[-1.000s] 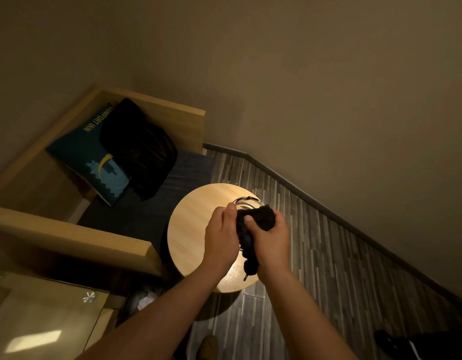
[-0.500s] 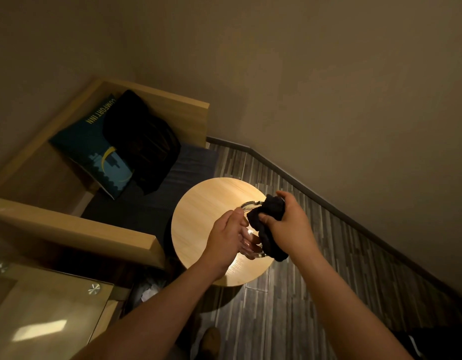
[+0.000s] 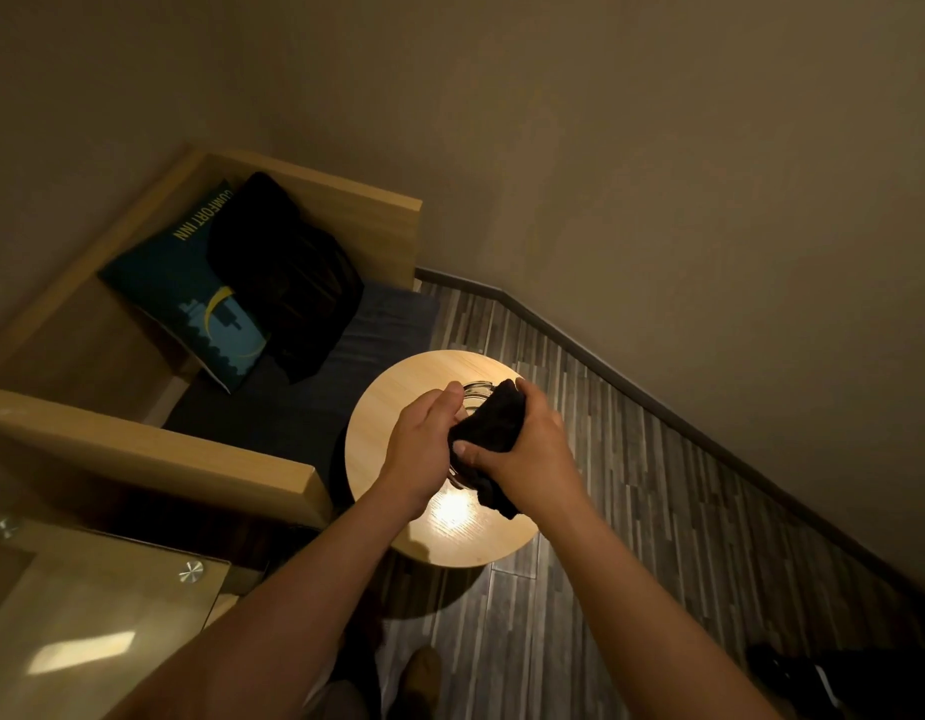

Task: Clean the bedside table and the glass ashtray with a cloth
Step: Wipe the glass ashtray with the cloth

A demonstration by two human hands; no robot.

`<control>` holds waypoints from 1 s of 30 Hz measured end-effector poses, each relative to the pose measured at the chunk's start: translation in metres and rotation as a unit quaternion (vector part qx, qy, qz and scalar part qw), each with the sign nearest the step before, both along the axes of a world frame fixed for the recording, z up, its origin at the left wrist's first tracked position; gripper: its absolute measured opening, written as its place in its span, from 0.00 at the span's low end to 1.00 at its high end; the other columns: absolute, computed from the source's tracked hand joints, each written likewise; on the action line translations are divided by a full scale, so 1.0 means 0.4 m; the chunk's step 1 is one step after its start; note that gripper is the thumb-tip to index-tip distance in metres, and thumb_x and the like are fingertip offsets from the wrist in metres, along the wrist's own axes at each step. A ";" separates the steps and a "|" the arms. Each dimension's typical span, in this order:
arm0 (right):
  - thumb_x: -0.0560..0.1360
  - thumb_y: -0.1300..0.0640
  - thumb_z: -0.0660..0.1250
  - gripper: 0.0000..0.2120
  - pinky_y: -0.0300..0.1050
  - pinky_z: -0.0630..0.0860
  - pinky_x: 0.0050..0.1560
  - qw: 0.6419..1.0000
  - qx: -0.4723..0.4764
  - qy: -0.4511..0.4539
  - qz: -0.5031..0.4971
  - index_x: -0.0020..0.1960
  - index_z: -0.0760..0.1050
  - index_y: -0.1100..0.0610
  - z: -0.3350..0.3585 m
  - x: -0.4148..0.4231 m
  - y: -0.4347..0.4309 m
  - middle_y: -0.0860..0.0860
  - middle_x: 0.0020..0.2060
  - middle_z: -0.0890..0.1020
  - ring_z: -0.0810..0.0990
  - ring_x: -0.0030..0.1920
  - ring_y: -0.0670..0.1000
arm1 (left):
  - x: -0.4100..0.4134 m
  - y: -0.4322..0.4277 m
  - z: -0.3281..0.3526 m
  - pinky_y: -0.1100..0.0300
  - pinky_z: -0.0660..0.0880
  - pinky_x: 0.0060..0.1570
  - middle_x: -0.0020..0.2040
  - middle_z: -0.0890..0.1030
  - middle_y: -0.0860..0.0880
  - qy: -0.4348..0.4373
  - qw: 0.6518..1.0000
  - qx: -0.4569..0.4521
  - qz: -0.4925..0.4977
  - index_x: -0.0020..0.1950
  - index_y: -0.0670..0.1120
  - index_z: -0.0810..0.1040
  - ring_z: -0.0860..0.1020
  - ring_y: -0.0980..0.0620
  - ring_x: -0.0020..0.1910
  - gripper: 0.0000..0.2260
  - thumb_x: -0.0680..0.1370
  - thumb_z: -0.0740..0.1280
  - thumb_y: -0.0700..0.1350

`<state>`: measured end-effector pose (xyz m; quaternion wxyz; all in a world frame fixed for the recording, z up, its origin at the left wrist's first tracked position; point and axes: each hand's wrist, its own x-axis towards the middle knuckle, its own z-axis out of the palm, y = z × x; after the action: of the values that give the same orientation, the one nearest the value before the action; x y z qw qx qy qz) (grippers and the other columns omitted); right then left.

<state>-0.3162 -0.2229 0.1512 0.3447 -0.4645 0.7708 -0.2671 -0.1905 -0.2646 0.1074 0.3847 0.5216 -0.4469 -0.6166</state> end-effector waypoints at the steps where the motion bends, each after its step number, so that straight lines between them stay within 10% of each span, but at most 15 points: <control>1: 0.66 0.50 0.84 0.49 0.41 0.73 0.56 1.000 0.010 -0.006 0.014 0.79 0.60 0.47 -0.001 -0.006 0.003 0.50 0.68 0.73 0.76 0.65 0.51 | 0.004 -0.004 -0.006 0.57 0.78 0.42 0.35 0.81 0.52 -0.009 1.000 0.003 -0.004 0.37 0.54 0.79 0.81 0.54 0.39 0.22 0.74 0.58 0.69; 4: 0.69 0.53 0.82 0.40 0.34 0.79 0.38 0.997 0.049 -0.047 0.047 0.74 0.64 0.46 0.018 -0.031 0.009 0.43 0.54 0.78 0.84 0.47 0.45 | 0.015 -0.008 -0.017 0.53 0.77 0.42 0.31 0.78 0.50 0.006 0.999 0.029 -0.023 0.35 0.54 0.79 0.78 0.53 0.35 0.22 0.72 0.59 0.70; 9: 0.76 0.56 0.75 0.15 0.60 0.83 0.56 0.994 0.078 -0.038 0.059 0.59 0.74 0.50 0.033 -0.077 -0.002 0.50 0.49 0.83 0.84 0.51 0.54 | 0.015 -0.013 -0.011 0.57 0.78 0.33 0.29 0.80 0.46 0.053 0.996 0.053 -0.039 0.42 0.45 0.80 0.80 0.50 0.28 0.23 0.76 0.62 0.65; 13: 0.81 0.55 0.67 0.02 0.54 0.81 0.48 1.000 -0.001 0.000 0.022 0.53 0.76 0.51 0.026 -0.070 0.000 0.50 0.44 0.83 0.83 0.47 0.53 | 0.000 -0.013 0.012 0.57 0.79 0.30 0.30 0.82 0.42 0.085 0.995 0.044 -0.028 0.46 0.41 0.78 0.81 0.46 0.27 0.21 0.80 0.61 0.60; 20: 0.84 0.48 0.63 0.07 0.49 0.82 0.49 0.969 -0.153 -0.126 -0.146 0.53 0.80 0.45 -0.019 -0.011 0.018 0.47 0.45 0.86 0.85 0.48 0.48 | -0.003 -0.019 -0.005 0.50 0.81 0.40 0.34 0.84 0.41 0.062 0.997 0.049 0.012 0.45 0.45 0.78 0.83 0.43 0.34 0.20 0.86 0.58 0.56; 30: 0.75 0.32 0.67 0.35 0.64 0.68 0.75 0.697 -0.003 -0.677 -0.235 0.70 0.79 0.59 -0.175 -0.096 -0.044 0.62 0.69 0.79 0.77 0.70 0.65 | 0.083 -0.067 -0.091 0.55 0.79 0.29 0.35 0.85 0.37 0.142 0.982 0.101 0.079 0.46 0.43 0.76 0.83 0.42 0.29 0.22 0.79 0.59 0.62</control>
<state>-0.3544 -0.2405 0.0812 0.6980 0.0374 0.4123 -0.5843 -0.1574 -0.2913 0.0710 0.4370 0.4987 -0.2805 -0.6940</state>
